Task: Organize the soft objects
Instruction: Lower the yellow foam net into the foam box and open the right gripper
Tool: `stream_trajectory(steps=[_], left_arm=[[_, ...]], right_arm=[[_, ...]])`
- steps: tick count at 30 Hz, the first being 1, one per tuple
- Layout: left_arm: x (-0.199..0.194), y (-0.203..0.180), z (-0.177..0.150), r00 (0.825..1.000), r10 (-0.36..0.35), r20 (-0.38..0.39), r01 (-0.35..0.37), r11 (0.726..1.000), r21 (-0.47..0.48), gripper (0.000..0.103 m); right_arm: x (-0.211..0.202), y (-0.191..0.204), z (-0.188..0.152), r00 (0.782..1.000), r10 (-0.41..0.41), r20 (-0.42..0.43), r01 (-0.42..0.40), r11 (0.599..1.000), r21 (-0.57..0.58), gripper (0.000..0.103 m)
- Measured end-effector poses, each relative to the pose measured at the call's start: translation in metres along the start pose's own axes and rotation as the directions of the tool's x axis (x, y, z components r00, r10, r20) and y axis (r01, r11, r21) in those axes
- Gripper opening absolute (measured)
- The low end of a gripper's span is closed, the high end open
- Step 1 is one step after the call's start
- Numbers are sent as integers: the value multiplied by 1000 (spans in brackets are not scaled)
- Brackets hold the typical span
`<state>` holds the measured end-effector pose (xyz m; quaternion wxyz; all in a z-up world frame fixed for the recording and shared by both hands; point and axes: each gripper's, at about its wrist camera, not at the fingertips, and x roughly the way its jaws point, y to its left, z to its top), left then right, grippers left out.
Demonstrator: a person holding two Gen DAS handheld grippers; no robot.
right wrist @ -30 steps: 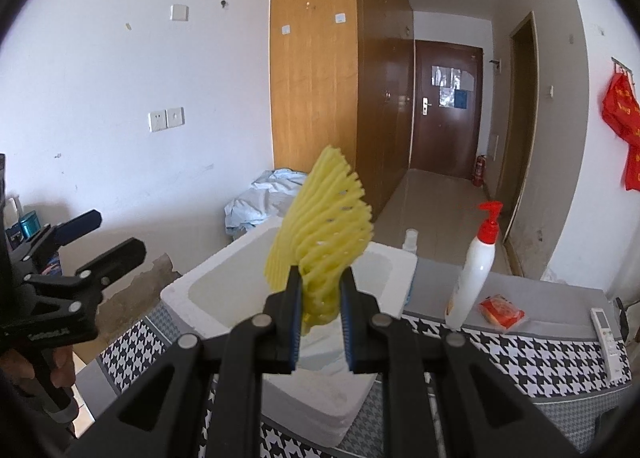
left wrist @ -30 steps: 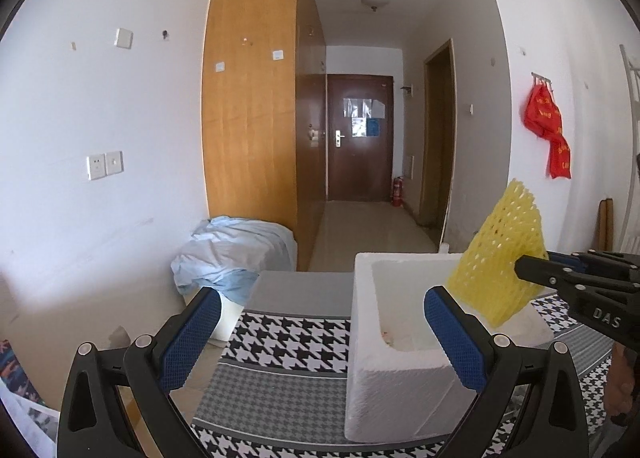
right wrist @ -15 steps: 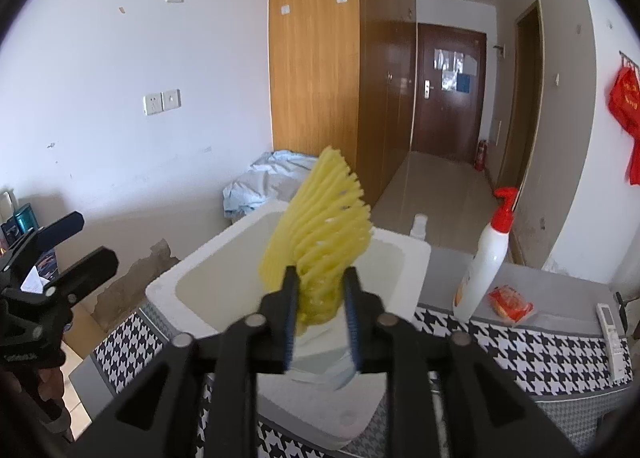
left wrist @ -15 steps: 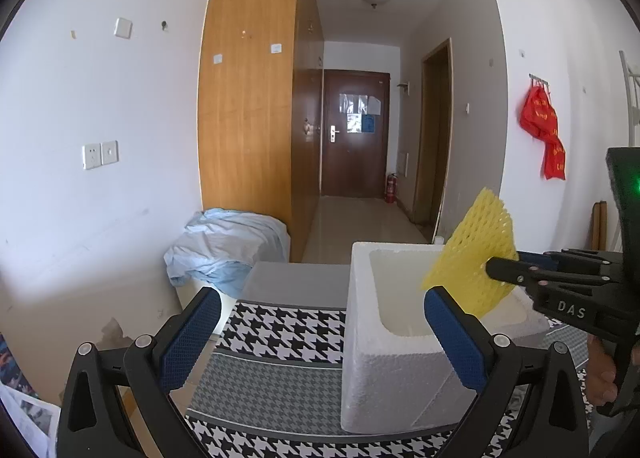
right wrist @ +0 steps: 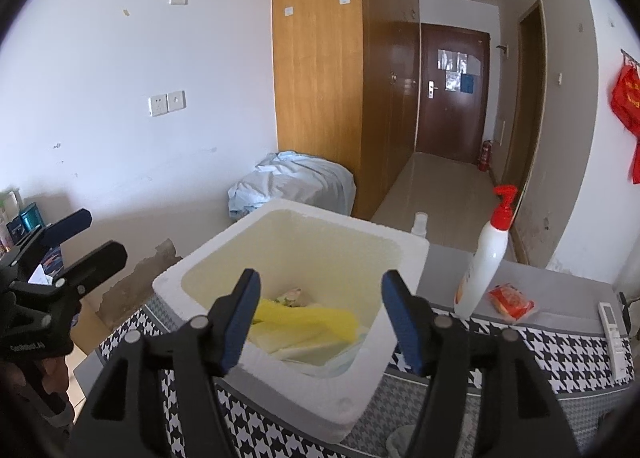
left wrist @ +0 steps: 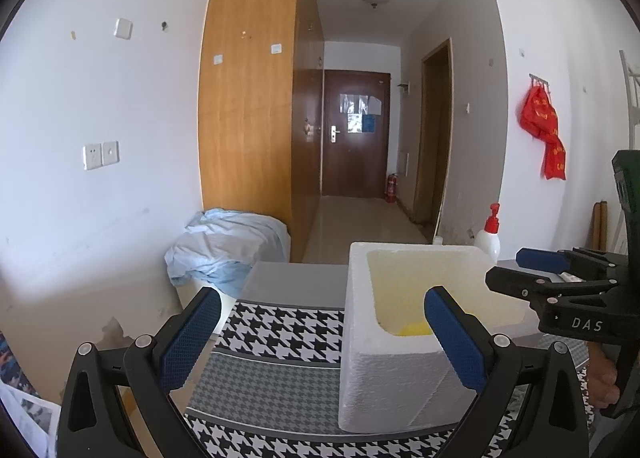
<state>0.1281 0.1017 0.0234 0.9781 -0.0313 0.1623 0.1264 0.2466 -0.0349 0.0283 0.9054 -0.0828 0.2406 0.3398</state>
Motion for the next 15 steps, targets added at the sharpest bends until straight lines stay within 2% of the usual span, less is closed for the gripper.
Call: stream_trajectory(steps=[12, 15], left_arm=[[-16, -17, 4, 999, -31, 16, 31, 999, 17, 102], [-20, -25, 6, 999, -43, 18, 43, 999, 31, 102]], right_arm=[[-34, -12, -12, 999, -3, 44, 1, 1000, 29, 69], [-44, -14, -15, 998, -8, 57, 6, 999, 34, 72]])
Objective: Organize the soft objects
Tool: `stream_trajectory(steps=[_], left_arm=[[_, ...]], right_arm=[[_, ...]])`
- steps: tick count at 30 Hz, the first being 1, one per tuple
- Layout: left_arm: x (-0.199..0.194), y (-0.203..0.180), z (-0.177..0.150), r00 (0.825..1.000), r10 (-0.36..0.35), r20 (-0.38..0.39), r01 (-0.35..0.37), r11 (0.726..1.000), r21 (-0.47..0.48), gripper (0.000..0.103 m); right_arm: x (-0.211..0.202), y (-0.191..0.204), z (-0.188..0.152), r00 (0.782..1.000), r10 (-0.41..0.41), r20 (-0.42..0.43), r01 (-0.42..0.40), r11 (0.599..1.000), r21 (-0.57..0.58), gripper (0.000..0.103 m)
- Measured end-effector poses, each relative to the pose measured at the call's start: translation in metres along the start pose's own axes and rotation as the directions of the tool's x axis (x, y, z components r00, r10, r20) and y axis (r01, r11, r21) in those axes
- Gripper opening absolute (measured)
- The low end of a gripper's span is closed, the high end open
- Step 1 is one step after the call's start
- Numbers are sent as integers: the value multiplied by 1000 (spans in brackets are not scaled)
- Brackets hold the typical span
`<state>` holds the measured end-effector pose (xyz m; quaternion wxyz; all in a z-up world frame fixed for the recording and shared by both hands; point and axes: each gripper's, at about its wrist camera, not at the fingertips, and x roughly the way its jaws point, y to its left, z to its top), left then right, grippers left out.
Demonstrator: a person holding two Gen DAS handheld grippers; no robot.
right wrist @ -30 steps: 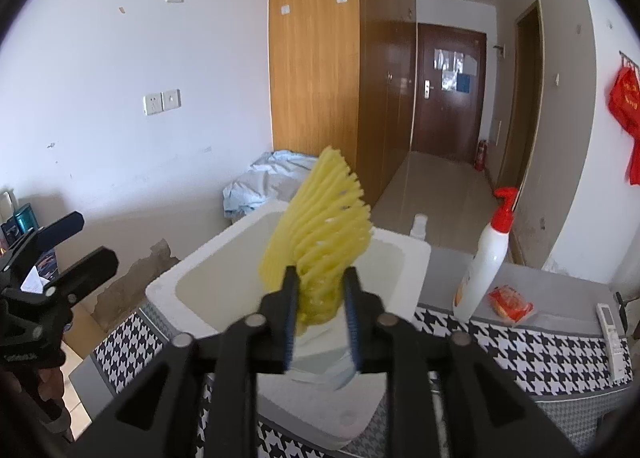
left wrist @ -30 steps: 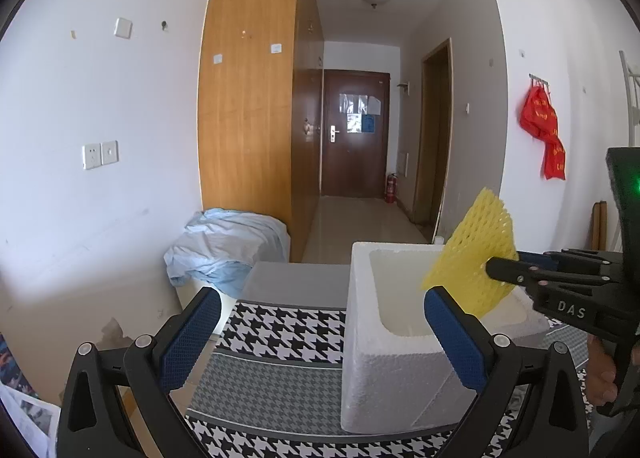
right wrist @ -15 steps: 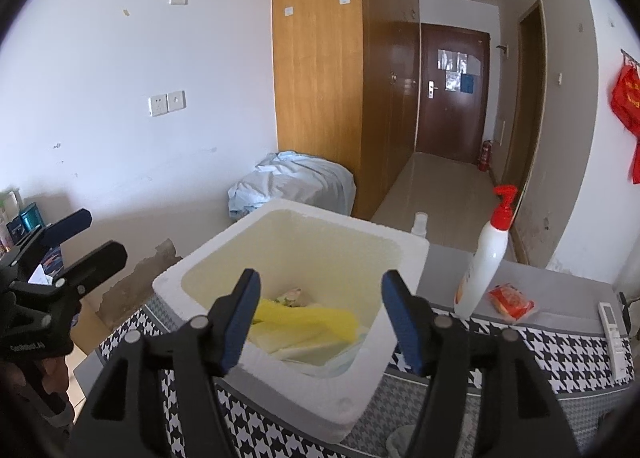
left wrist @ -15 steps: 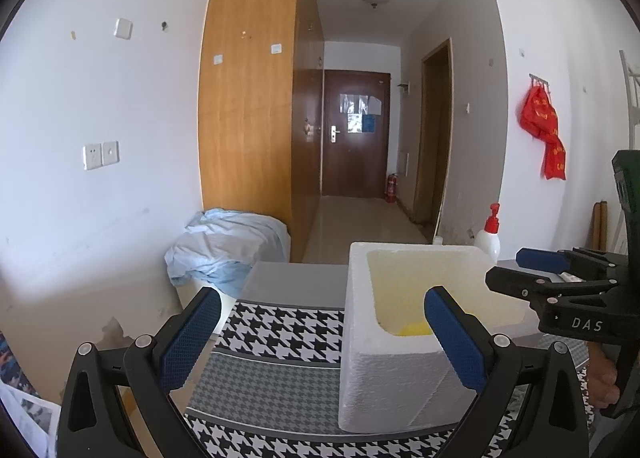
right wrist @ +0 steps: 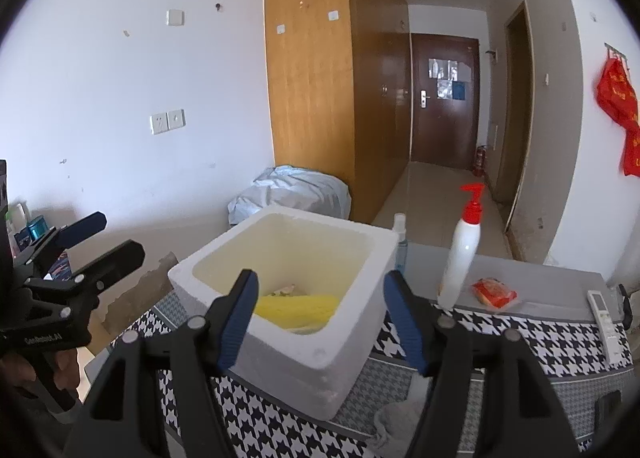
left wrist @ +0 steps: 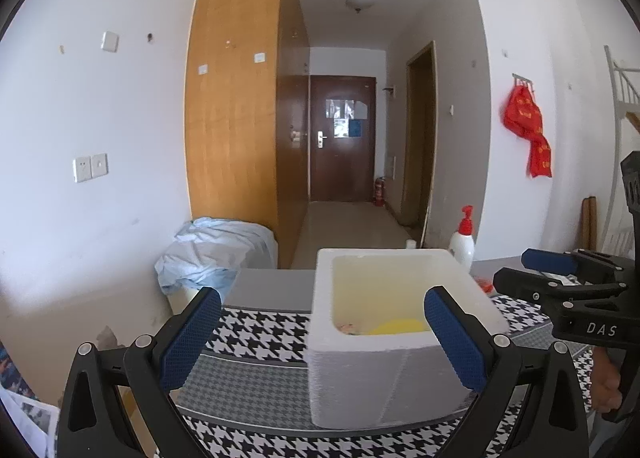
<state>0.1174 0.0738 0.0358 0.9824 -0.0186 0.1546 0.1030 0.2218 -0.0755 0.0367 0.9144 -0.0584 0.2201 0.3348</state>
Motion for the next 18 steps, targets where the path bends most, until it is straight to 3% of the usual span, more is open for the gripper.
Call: stream_trajectory(steps=[11, 14, 18], left_arm=[[-14, -20, 3, 999, -31, 12, 31, 999, 24, 102], [-17, -24, 1, 999, -42, 9, 42, 999, 27, 102], [-21, -30, 2, 999, -52, 15, 51, 998, 32, 102]], right_arm=[[-27, -10, -10, 999, 7, 37, -8, 1000, 28, 74], [-33, -11, -12, 999, 2, 47, -3, 1000, 26, 85], [-43, -8, -17, 998, -7, 69, 6, 1000, 5, 91]])
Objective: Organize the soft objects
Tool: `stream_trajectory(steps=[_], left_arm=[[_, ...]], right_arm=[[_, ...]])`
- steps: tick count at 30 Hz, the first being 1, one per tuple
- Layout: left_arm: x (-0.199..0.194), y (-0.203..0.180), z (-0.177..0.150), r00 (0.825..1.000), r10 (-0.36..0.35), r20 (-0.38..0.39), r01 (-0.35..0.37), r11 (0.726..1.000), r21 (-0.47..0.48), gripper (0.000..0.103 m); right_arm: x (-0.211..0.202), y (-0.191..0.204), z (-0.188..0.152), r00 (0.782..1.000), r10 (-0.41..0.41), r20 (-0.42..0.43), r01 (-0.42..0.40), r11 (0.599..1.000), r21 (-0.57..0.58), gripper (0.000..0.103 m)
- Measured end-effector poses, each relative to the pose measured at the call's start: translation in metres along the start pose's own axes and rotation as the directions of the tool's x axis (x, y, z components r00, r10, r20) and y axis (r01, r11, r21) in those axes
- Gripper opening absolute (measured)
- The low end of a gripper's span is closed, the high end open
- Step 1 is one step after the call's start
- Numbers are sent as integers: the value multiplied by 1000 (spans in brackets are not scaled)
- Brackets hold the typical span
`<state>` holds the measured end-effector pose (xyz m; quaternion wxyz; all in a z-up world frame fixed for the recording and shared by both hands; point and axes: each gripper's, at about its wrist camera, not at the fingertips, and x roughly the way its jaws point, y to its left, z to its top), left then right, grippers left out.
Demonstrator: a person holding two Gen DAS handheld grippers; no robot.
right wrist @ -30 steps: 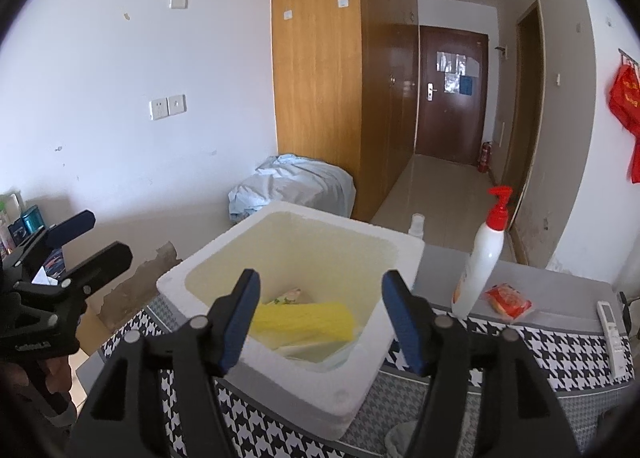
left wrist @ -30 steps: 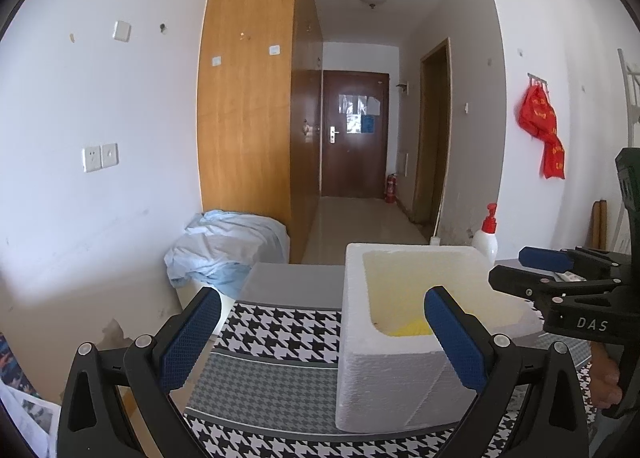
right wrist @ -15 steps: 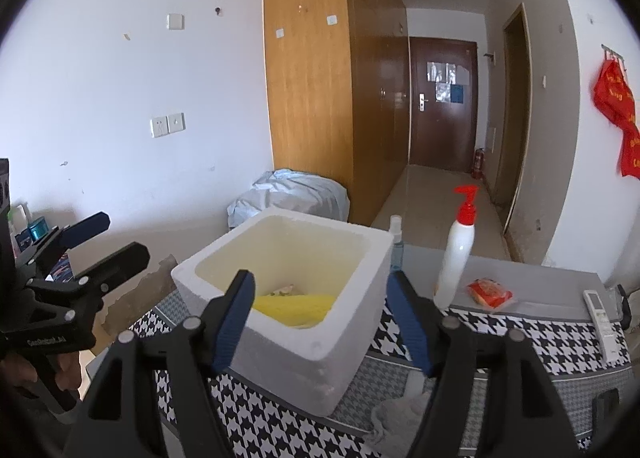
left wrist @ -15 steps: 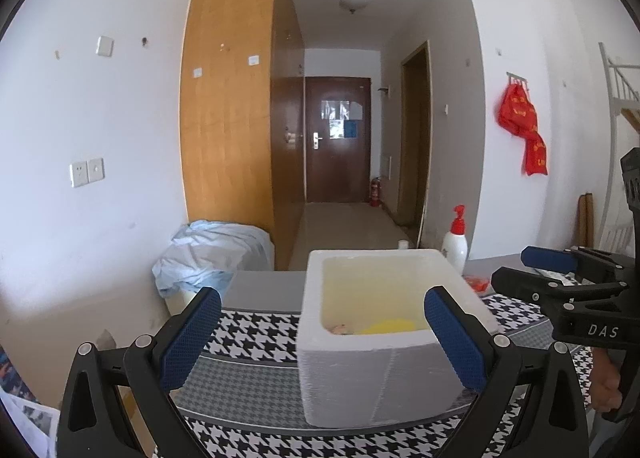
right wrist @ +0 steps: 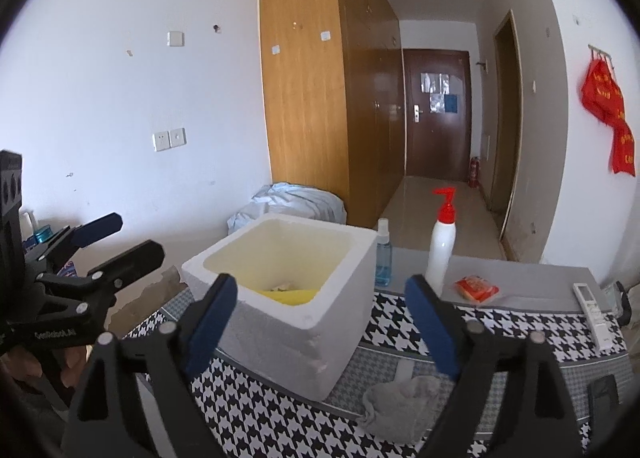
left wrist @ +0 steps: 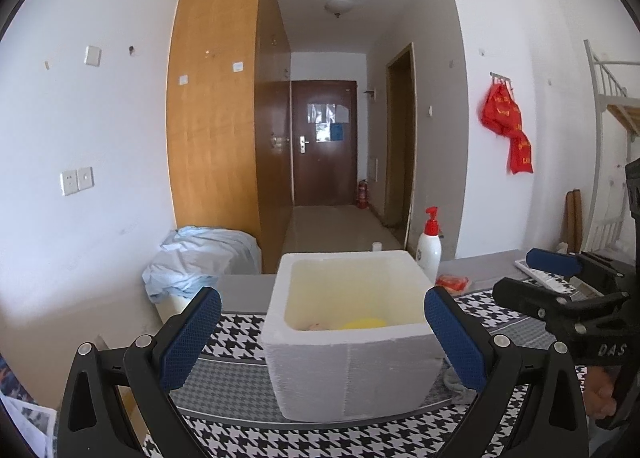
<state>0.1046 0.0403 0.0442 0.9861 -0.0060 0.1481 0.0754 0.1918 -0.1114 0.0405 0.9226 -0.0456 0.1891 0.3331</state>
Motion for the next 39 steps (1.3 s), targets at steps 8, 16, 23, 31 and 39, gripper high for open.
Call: stream_trajectory(steps=[8, 16, 23, 31, 39], left_arm=[[-6, -8, -2, 1000, -12, -3, 12, 1000, 4, 102], [-14, -15, -4, 999, -31, 7, 31, 999, 7, 102], [-18, -27, -7, 998, -60, 20, 60, 998, 13, 102], [-13, -39, -11, 995, -94, 11, 94, 995, 20, 102], [-14, -48, -20, 993, -117, 14, 117, 993, 19, 102]], right_arm=[[-19, 0, -5, 999, -9, 39, 10, 1000, -14, 96], [-36, -8, -13, 998, -28, 55, 28, 1000, -4, 96], [-47, -15, -18, 997, -54, 64, 53, 999, 7, 96], [-56, -22, -29, 994, -82, 66, 81, 997, 14, 96], [-62, -30, -36, 993, -103, 60, 102, 995, 23, 96]])
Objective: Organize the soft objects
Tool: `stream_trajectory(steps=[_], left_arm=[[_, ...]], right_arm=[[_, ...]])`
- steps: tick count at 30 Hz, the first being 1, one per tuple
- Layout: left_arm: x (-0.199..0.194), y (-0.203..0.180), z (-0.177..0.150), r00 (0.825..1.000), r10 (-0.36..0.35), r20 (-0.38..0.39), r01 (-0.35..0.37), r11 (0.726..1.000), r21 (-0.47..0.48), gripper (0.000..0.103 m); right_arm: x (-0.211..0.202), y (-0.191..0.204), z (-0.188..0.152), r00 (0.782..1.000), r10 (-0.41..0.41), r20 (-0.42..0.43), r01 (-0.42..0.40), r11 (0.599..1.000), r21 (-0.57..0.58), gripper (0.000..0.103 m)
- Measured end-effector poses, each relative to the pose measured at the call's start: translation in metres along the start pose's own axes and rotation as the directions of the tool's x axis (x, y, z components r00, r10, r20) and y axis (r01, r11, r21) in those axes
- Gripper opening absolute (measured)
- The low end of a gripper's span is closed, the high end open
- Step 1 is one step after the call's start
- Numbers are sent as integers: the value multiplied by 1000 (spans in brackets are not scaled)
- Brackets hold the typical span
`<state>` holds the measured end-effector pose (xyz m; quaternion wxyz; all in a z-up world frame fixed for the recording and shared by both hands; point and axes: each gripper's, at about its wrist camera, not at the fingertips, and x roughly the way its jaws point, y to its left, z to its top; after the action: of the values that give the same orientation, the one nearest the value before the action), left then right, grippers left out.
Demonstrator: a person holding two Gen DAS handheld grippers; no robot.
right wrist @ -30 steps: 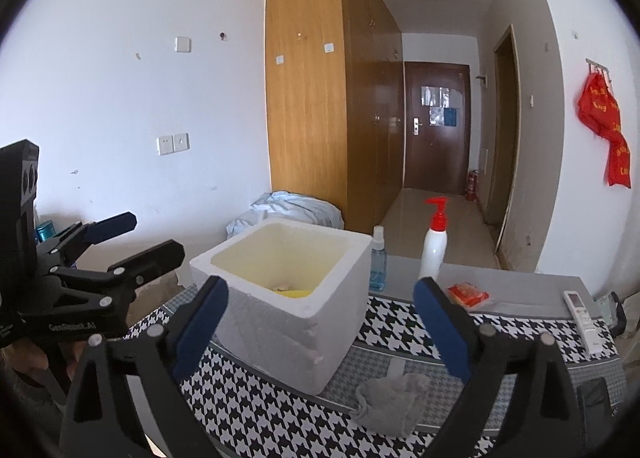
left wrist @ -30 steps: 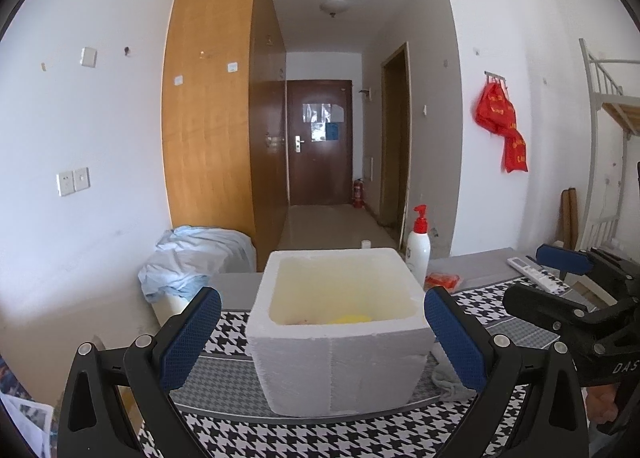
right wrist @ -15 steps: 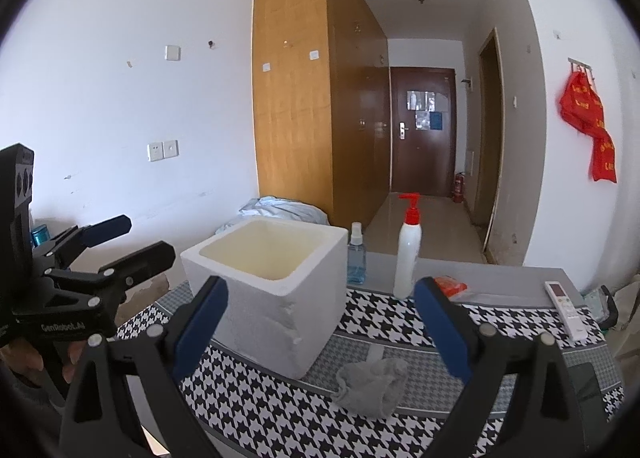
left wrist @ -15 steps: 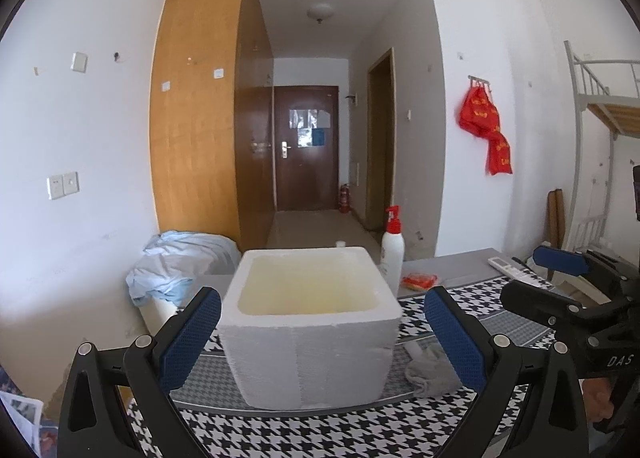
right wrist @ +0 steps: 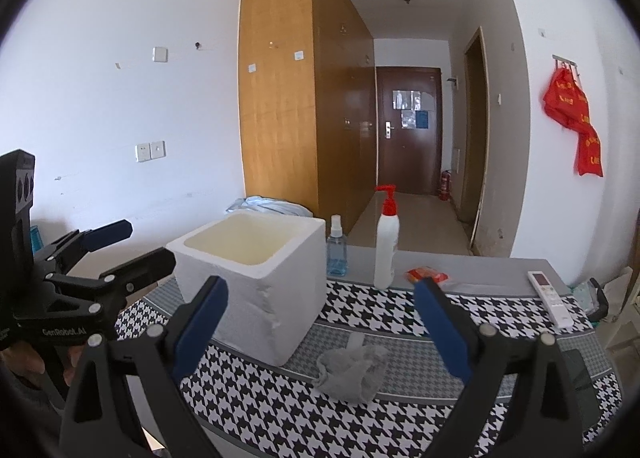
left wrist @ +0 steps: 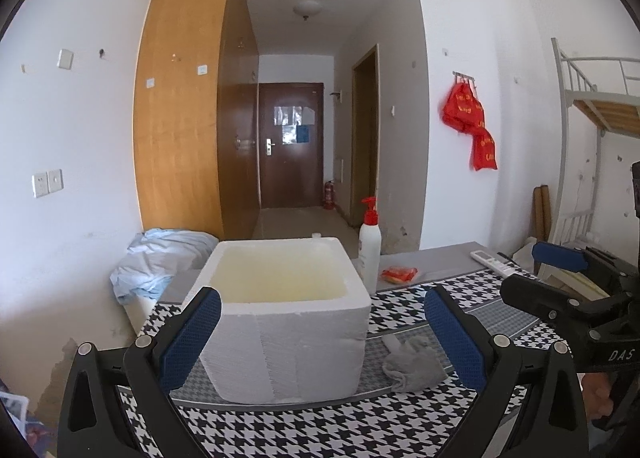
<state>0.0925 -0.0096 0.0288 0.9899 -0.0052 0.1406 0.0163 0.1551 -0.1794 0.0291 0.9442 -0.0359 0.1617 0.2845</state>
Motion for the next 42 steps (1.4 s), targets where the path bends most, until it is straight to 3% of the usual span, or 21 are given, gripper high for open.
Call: stream_trajectory(steps=[11, 42], left_arm=[[10, -6, -15, 999, -34, -23, 34, 999, -21, 102], [37, -22, -52, 991, -81, -109, 78, 996, -38, 102]], right_arm=[[0, -11, -15, 999, -40, -27, 40, 999, 14, 96], [27, -30, -55, 988, -48, -144, 58, 996, 69, 96]])
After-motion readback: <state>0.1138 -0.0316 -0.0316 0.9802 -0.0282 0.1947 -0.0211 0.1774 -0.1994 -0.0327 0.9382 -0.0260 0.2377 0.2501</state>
